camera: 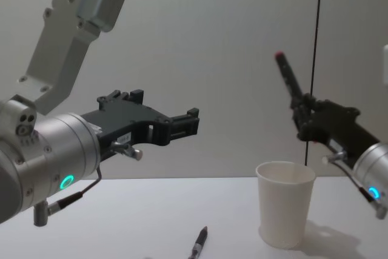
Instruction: Place the pen into the pen holder.
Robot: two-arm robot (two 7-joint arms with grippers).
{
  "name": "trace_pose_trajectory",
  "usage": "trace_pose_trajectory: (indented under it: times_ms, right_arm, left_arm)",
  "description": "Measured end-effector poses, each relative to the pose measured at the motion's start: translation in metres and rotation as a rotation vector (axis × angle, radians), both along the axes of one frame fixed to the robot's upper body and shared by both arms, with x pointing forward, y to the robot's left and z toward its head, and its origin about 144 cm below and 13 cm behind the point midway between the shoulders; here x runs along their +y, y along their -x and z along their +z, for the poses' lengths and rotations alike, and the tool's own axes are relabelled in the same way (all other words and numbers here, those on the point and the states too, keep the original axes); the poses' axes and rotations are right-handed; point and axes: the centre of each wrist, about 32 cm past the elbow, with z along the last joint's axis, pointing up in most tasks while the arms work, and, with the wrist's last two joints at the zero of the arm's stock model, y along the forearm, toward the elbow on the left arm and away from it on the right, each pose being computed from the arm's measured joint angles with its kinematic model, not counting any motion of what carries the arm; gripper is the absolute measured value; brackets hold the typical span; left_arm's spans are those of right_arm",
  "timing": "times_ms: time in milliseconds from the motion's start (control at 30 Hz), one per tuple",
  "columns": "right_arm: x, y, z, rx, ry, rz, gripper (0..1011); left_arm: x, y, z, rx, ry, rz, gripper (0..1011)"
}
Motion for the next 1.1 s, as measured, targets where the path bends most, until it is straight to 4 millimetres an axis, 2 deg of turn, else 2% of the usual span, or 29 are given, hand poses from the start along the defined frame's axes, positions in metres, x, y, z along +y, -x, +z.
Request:
trace_pose_trajectory:
  times_ms: [167,467,1100]
  right_arm:
    - [0.005,-0.012,-0.009,-0.018,0.024,0.054,182]
    - [0.012,-0.020,-0.017,-0.010,0.054,0.115,182]
    - [0.016,-0.022,-0.022,0.030,0.080,0.130,182]
  left_arm:
    - [0.000,0.000,0.000,0.000,0.000,0.000,1004]
    - [0.000,0.000,0.000,0.000,0.000,0.000,1004]
    - [0.000,0.000,0.000,0.000,0.000,0.000,1004]
